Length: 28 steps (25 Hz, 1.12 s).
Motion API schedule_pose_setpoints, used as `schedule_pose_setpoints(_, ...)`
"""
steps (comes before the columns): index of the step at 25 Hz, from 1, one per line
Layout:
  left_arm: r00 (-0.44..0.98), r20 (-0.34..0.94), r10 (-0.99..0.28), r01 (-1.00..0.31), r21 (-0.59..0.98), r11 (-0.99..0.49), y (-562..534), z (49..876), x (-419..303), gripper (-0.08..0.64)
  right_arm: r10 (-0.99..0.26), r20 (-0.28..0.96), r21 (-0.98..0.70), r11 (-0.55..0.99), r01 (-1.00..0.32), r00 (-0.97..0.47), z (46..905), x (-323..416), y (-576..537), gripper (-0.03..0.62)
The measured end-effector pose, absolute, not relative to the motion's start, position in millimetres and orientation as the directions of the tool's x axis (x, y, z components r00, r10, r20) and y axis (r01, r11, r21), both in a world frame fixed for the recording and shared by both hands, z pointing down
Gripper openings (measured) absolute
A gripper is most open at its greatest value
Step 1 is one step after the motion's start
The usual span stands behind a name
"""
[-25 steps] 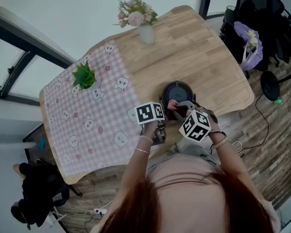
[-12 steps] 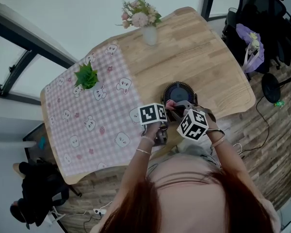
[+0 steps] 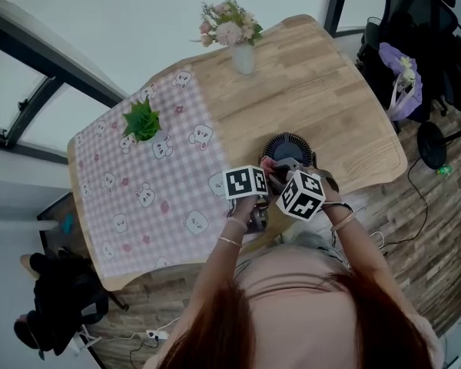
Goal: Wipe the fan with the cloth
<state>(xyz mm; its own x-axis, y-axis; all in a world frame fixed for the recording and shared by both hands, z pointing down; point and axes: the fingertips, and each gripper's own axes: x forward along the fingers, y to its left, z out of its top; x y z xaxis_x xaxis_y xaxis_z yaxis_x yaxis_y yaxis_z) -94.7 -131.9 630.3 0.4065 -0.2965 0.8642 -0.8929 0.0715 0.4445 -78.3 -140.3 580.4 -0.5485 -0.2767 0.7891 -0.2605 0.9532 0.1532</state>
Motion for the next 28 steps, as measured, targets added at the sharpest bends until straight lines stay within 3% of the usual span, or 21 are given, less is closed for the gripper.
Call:
schedule_pose_setpoints(16, 0.411, 0.863, -0.296, -0.888, 0.452, 0.086, -131, 630, -94, 0.081, -0.263, 0.801, 0.158, 0.959, -0.234, -0.537, 580, -92, -165, 0.023)
schedule_pose_setpoints(28, 0.403, 0.859, -0.315, -0.880, 0.458, 0.123, -133, 631, -94, 0.083, -0.302, 0.791, 0.165, 0.943, -0.290, -0.532, 580, -94, -190, 0.024)
